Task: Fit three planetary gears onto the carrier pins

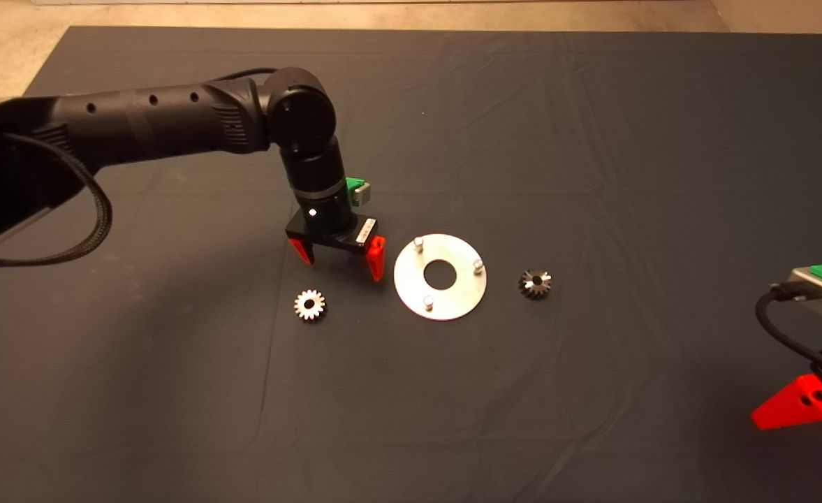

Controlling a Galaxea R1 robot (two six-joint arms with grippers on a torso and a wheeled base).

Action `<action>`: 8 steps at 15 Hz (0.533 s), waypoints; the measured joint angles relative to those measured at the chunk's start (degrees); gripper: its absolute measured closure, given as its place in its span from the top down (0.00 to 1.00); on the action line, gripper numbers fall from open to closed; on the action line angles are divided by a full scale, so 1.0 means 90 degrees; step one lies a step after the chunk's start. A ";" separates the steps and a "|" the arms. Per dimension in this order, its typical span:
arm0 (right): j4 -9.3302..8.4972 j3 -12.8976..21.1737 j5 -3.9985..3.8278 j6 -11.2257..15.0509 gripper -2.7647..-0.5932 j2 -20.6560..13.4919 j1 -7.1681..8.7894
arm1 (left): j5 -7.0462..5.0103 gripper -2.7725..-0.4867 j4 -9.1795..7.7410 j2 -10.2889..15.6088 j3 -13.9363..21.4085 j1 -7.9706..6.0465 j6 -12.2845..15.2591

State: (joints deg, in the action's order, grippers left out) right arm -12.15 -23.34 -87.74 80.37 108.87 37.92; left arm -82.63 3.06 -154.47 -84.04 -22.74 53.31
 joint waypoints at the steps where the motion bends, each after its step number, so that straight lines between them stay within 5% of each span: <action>1: -0.0005 0.0000 0.0003 0.0000 0.99 0.0000 0.0000 | 0.0015 0.99 0.0008 -0.0021 -0.0132 0.0000 -0.0009; 8: -0.0009 0.0000 0.0000 0.0001 0.99 0.0000 0.0003 | 0.0030 0.99 -0.0004 -0.0257 -0.0640 0.0003 -0.0313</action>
State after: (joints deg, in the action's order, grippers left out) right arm -12.24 -23.34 -87.74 80.37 108.87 37.95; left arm -82.36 3.02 -156.78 -89.80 -22.71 50.49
